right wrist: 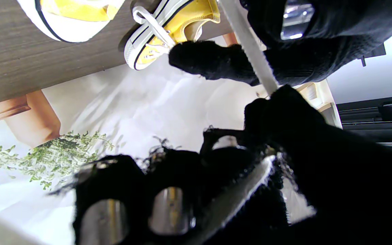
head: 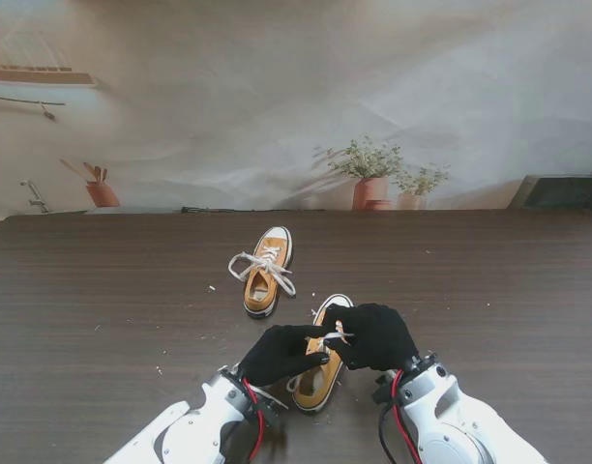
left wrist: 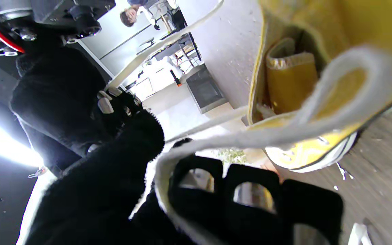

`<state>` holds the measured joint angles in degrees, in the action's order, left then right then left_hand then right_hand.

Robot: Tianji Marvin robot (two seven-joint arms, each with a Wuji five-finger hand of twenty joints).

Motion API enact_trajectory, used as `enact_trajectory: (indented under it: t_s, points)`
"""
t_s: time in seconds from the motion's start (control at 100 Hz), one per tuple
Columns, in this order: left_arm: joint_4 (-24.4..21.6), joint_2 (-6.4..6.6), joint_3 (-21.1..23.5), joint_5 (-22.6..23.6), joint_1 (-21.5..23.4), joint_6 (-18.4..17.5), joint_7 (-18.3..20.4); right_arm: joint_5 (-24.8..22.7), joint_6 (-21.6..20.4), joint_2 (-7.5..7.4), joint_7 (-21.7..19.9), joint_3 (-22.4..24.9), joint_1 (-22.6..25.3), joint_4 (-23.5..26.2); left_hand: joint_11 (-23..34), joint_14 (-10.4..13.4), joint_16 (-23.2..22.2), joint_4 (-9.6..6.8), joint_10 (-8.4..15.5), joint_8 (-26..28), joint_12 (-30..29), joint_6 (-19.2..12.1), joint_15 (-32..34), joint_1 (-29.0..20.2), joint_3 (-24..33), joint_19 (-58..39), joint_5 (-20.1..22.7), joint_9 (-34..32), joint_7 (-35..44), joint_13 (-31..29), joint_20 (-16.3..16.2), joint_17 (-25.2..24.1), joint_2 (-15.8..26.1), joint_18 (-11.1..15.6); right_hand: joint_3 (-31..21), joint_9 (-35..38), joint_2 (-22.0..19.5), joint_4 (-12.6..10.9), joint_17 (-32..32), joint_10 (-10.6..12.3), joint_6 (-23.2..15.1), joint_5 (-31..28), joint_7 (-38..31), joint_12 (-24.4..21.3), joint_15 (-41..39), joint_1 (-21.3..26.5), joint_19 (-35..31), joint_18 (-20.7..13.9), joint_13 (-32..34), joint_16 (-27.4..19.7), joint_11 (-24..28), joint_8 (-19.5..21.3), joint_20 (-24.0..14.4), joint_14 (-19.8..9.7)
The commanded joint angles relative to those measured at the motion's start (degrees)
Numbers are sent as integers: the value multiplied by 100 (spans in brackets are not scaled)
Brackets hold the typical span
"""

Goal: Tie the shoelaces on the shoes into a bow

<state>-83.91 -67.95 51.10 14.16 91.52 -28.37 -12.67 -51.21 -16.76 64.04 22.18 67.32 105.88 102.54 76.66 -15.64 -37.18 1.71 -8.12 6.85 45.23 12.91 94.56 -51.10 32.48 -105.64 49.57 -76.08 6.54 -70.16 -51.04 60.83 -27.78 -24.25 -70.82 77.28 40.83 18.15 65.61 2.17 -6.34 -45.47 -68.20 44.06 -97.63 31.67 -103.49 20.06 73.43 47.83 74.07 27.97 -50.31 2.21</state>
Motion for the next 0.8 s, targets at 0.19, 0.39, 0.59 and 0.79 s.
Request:
enact_trajectory:
  t_s: [0.19, 0.39, 0.59, 0.79]
  points:
    - [48, -169, -214, -103, -110, 154, -143, 96, -62, -6, -57, -87, 2, 26, 170, -244, -98, 82, -424, 152, -73, -646, 277, -908, -1598, -1434, 422, -230, 1169, -259, 66, 229, 530, 1311, -1, 311, 15, -24, 236, -55, -310, -232, -58, 173, -498, -1, -1635, -269, 177, 175, 122, 89, -115, -442]
    - [-13, -206, -273, -101, -103, 383, -243, 72, -77, 18, 158, -148, -32, -114, 174, -258, -94, 8, -346, 1468, -53, -504, 243, -1172, -2109, -1434, 246, -226, 3825, -243, 101, 224, 780, 1282, -3, 350, 9, -27, 259, -72, -346, -170, 109, 225, -529, 50, -1648, -271, 176, 264, 187, -33, -262, -441]
    - [-87, -186, -105, 326, 27, 473, -497, 208, -50, 84, 413, -116, -10, -249, 189, -270, -93, 110, -368, 2184, -19, -246, 227, -1112, -1784, -1434, 199, -225, 4212, -243, 105, 223, 754, 1273, 34, 394, -56, -64, 277, -211, -115, 418, 818, 348, -532, 359, -1648, -143, 176, 473, 309, -1287, -716, -335]
    - [-135, -195, -18, 471, 81, 669, -656, 436, -305, 126, 422, -21, 63, -242, 188, -341, -85, 137, -368, 2321, -15, -170, 190, -1111, -1690, -1434, 172, -225, 4189, -240, 110, 217, 776, 1230, -139, 482, -158, -208, 258, -493, -1036, -99, 1277, 418, -536, 646, -1648, 26, 169, 509, 276, -1898, -773, -148]
